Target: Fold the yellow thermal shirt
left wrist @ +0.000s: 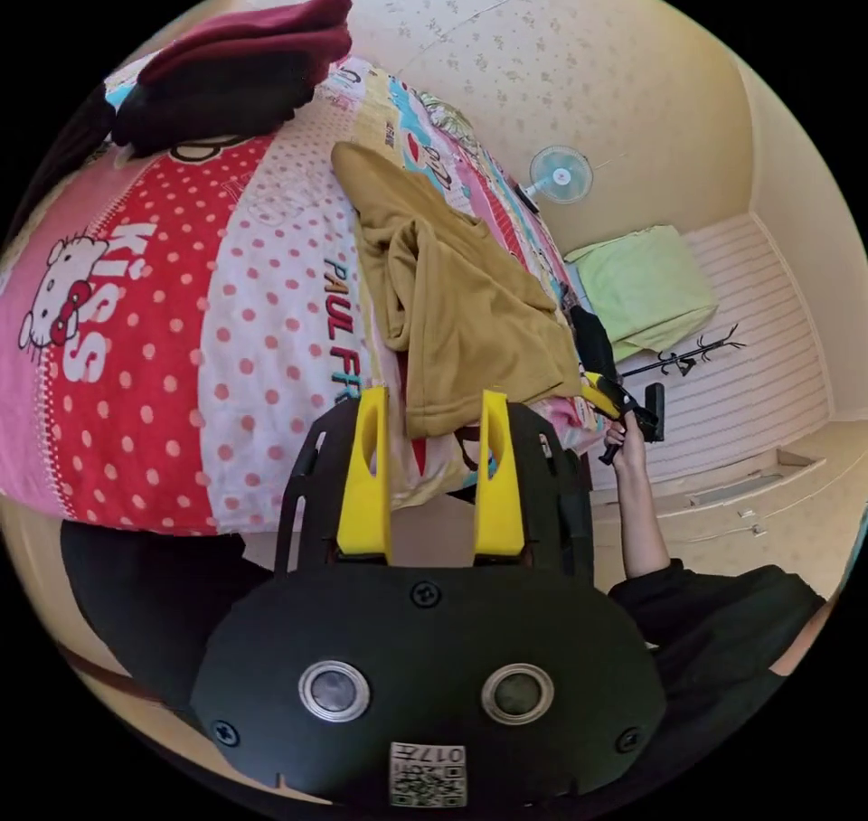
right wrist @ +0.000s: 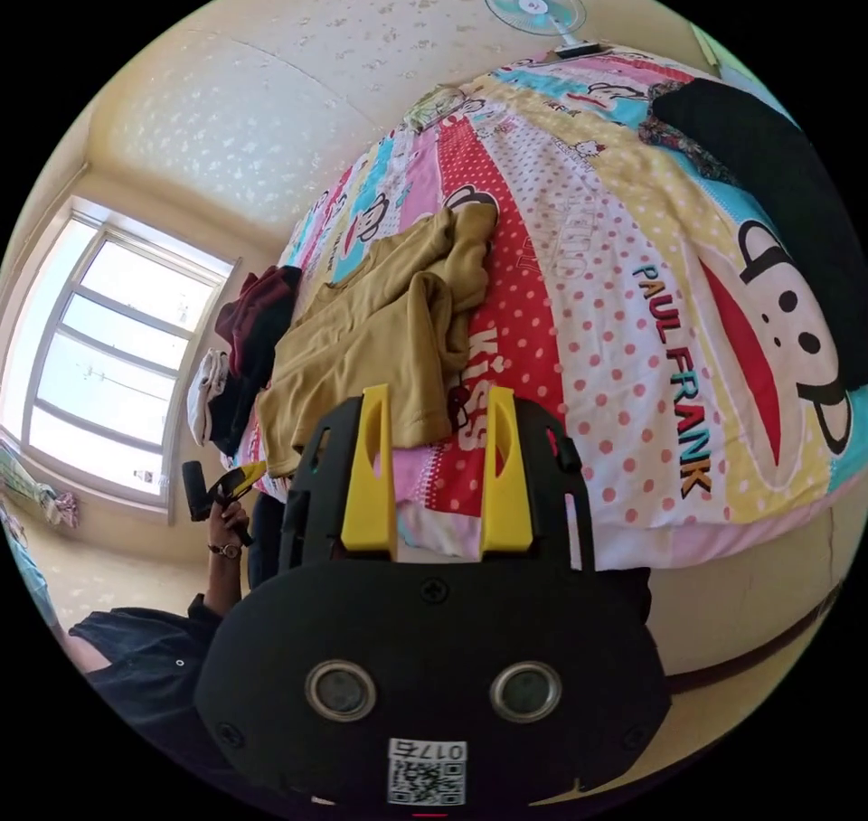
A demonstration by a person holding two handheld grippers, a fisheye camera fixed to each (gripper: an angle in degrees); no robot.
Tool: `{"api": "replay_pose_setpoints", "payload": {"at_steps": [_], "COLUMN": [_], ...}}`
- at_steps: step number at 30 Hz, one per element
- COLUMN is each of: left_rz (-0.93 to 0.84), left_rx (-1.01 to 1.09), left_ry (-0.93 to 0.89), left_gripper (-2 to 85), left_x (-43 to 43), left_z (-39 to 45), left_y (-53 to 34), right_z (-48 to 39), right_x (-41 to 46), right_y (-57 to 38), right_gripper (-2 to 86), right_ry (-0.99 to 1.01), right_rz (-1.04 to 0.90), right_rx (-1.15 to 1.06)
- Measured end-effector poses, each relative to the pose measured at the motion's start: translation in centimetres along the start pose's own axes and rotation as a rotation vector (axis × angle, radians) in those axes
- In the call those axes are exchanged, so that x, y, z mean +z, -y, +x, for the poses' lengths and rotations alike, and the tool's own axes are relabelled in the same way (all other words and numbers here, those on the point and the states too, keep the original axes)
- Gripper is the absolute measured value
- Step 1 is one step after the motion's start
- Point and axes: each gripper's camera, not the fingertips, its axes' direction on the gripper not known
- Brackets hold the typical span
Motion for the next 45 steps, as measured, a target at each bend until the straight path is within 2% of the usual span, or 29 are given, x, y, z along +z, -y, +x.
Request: {"api": "replay_pose_setpoints", "payload": {"at_steps": [2, 4, 7, 10, 14, 16, 18, 21, 24, 28, 31, 33, 36, 40, 45], "left_rz": [0.032, -0.033, -0.012, 0.147, 0.265, 0.213, 0.128, 0.129, 0.160, 0.179, 0.208, 0.238, 0.133, 0.088, 0.044], "left_rx": [-0.010, 0.024, 0.057, 0.135, 0.346, 0.368, 0.368, 0.350, 0.339, 0.383, 0.384, 0.334, 0.231, 0.142, 0.165], "left_ry": [0.028, -0.038, -0.250, -0.143, -0.153, -0.162, -0.068, 0.031, 0.038, -0.019, -0.069, -0.095, -0.087, -0.144, 0.010], "left_gripper": [10.6, 7.8, 6.5, 6.3, 6.2, 6.1, 6.1, 6.1, 6.0, 6.0, 6.1, 6.2, 8.4, 14.0, 14.3], "left_x": [0.0, 0.1, -2.2, -8.1, -15.5, -17.2, -18.5, -20.5, -22.2, -21.1, -19.5, -17.9, -14.3, -12.3, -10.2], "left_z": [0.6, 1.0, 1.0, 2.9, 7.2, 8.0, 8.7, 9.7, 10.7, 10.7, 9.8, 8.5, 5.9, 3.4, 2.1], "left_y": [-0.9, -1.3, -3.1, -6.0, -10.4, -12.4, -15.3, -18.9, -20.0, -16.5, -9.1, -1.3, 7.9, 9.9, 5.0], "right_z": [0.2, -1.1, -3.1, -5.6, -9.8, -11.6, -12.6, -14.0, -14.5, -12.8, -11.6, -11.2, -10.8, -10.5, -7.6], "right_x": [0.9, -0.3, -3.2, -7.6, -13.4, -16.1, -17.5, -19.4, -20.8, -18.4, -15.6, -14.2, -10.7, -7.8, -4.1], "right_y": [-0.4, -1.7, -3.4, -5.5, -9.7, -12.8, -15.1, -18.3, -19.6, -16.0, -9.9, -5.8, 1.0, 2.3, -2.4], "right_gripper": [13.0, 6.4, 4.2, 3.3, 2.9, 2.7, 2.7, 2.7, 2.7, 2.9, 3.4, 3.9, 6.0, 10.8, 12.0], "right_ry": [0.000, 0.014, 0.145, 0.265, 0.191, 0.130, 0.092, 0.124, 0.168, 0.118, 0.187, 0.212, 0.134, 0.007, -0.103], "right_rz": [-0.028, -0.023, -0.034, 0.001, 0.065, 0.045, 0.021, 0.001, 0.037, 0.040, 0.063, 0.121, 0.100, 0.078, -0.003], "right_rx": [0.040, 0.029, -0.043, -0.179, -0.337, -0.348, -0.332, -0.334, -0.332, -0.290, -0.260, -0.223, -0.133, -0.107, -0.113]}}
